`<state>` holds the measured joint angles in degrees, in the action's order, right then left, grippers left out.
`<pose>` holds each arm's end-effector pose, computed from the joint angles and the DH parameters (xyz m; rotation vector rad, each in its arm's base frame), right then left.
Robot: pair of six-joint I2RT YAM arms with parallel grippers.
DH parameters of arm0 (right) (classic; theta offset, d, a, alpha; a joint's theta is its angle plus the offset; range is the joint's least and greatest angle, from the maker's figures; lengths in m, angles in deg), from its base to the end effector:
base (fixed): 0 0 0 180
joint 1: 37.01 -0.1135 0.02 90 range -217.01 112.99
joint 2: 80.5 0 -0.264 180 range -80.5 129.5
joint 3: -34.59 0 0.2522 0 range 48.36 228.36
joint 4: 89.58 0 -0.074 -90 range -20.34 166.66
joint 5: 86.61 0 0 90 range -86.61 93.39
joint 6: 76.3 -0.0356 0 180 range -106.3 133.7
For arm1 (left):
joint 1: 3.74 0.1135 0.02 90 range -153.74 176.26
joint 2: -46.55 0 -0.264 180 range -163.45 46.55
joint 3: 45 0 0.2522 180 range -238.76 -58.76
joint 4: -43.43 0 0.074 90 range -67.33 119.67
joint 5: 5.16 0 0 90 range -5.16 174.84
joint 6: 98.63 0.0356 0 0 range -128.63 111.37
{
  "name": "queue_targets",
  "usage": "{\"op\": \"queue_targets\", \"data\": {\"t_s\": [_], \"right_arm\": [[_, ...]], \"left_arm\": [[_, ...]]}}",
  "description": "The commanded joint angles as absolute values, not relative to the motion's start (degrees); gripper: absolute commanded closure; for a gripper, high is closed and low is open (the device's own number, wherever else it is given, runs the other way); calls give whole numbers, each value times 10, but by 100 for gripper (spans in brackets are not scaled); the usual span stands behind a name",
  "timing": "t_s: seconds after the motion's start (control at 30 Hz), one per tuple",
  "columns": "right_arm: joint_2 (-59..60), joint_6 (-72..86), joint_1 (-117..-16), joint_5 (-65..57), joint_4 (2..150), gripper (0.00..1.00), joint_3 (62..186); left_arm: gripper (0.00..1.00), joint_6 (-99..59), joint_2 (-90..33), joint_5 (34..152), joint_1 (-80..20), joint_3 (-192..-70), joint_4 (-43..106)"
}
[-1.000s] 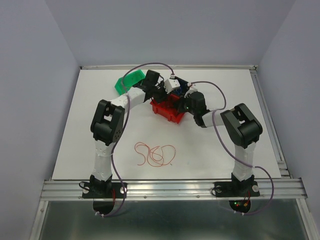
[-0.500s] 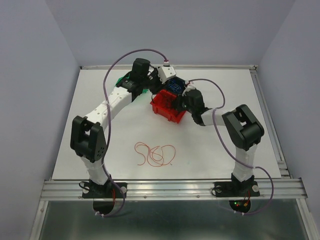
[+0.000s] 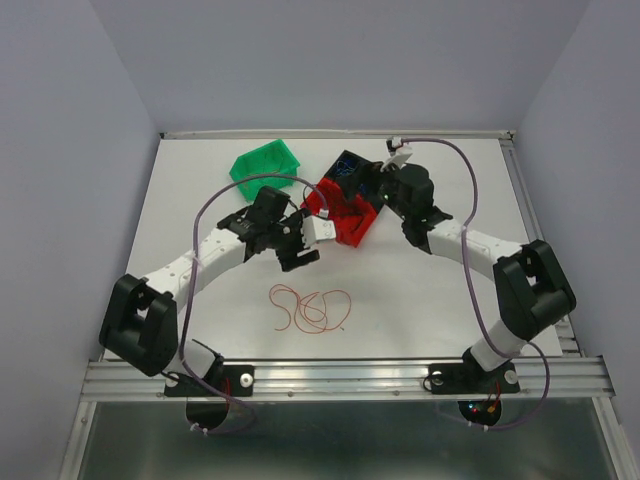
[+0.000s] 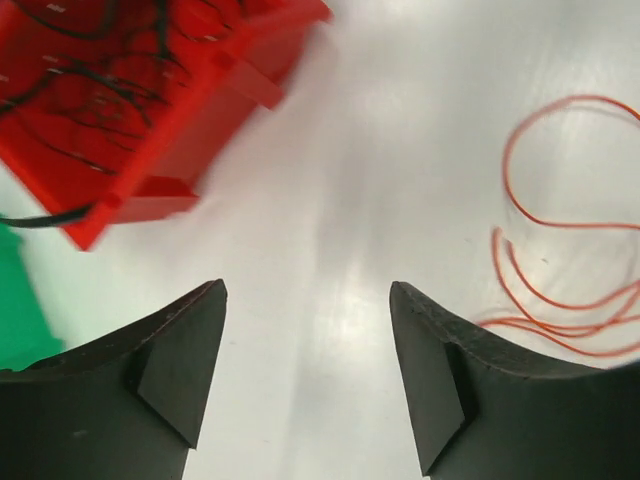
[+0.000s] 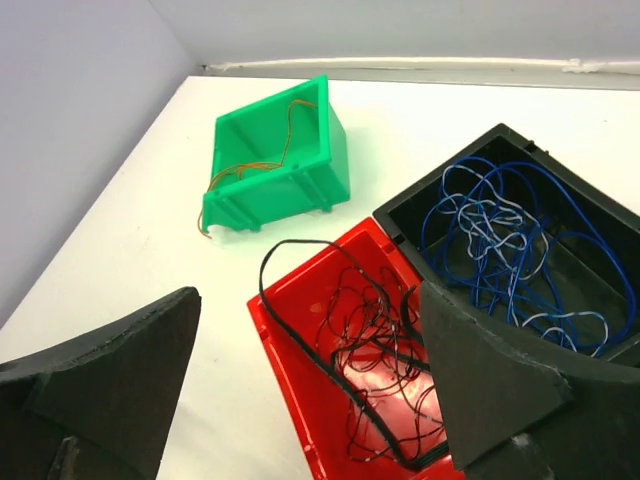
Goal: Untangle the cables
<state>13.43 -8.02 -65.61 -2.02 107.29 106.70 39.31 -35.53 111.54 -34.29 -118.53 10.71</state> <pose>0.3331 0.1855 0.2737 -0.1765 1.7017 0.7395 0.2610 -0.1726 0.2677 1.5841 1.5633 -0.3676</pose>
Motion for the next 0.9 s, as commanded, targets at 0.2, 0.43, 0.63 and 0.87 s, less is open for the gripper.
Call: {"op": "queue_targets", "data": {"t_s": [0.2,0.43,0.63,0.87], "right_arm": [[15,-78,-661,0,1081,2,936],[-138,-85,-662,11,1072,0,852],[-170,-80,-661,-4,1059,0,836],[-165,-74,-661,-2,1052,0,837]], "left_arm": [[1,511,-177,1202,-367,-1034,117],[1,646,-169,1197,-418,-1001,68],[1,756,-209,1195,-443,-1020,-9],[1,739,-218,1184,-502,-1042,-29]]}}
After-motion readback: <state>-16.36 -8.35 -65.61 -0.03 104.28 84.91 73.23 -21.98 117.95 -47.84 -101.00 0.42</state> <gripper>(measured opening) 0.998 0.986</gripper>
